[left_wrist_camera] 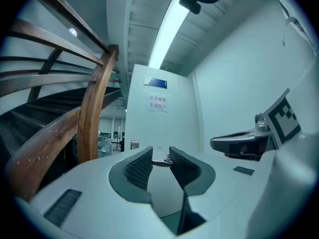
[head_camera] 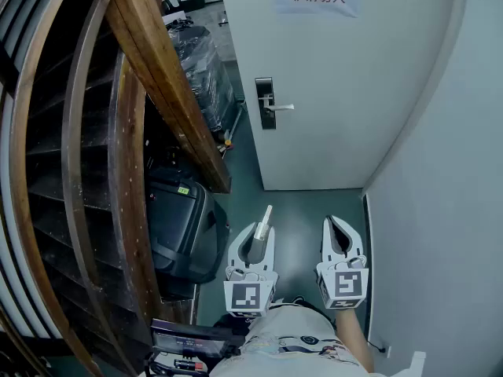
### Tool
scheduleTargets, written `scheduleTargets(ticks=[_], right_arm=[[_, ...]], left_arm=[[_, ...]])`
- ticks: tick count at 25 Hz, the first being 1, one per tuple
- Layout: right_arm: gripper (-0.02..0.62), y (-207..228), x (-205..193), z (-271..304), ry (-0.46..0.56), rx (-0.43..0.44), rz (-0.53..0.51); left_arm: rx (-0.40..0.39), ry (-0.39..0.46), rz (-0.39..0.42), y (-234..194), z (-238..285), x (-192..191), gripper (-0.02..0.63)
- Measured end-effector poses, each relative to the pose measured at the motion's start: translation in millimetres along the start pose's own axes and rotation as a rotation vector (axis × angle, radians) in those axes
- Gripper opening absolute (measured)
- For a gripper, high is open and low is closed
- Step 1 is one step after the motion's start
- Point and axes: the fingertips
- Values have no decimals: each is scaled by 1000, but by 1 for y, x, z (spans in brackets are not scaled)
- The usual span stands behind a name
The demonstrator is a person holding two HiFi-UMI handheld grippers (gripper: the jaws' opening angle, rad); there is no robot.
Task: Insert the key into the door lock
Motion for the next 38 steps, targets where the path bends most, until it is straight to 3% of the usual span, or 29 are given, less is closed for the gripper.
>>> scheduleTargets(ticks=[14,21,30,38], right_arm=[[6,11,-4,-4,5,4,4],[6,32,-12,-9,13,33,24],[6,60,-46,35,-67,39,33],[6,76,-63,148,-129,-26,15]], left_arm=[[4,-17,-12,14,5,-4,103],[57,-51,-60,16,30,-23,103],[133,-83,-92,-18,113,-61,103],[86,-115,-107,-78,235,-112,103]])
Point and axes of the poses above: the fingertips, and each gripper's own axes: z forward along the fingers, y to its right, x out of its top, and after that the axes turned 6 degrees about z, right-handed
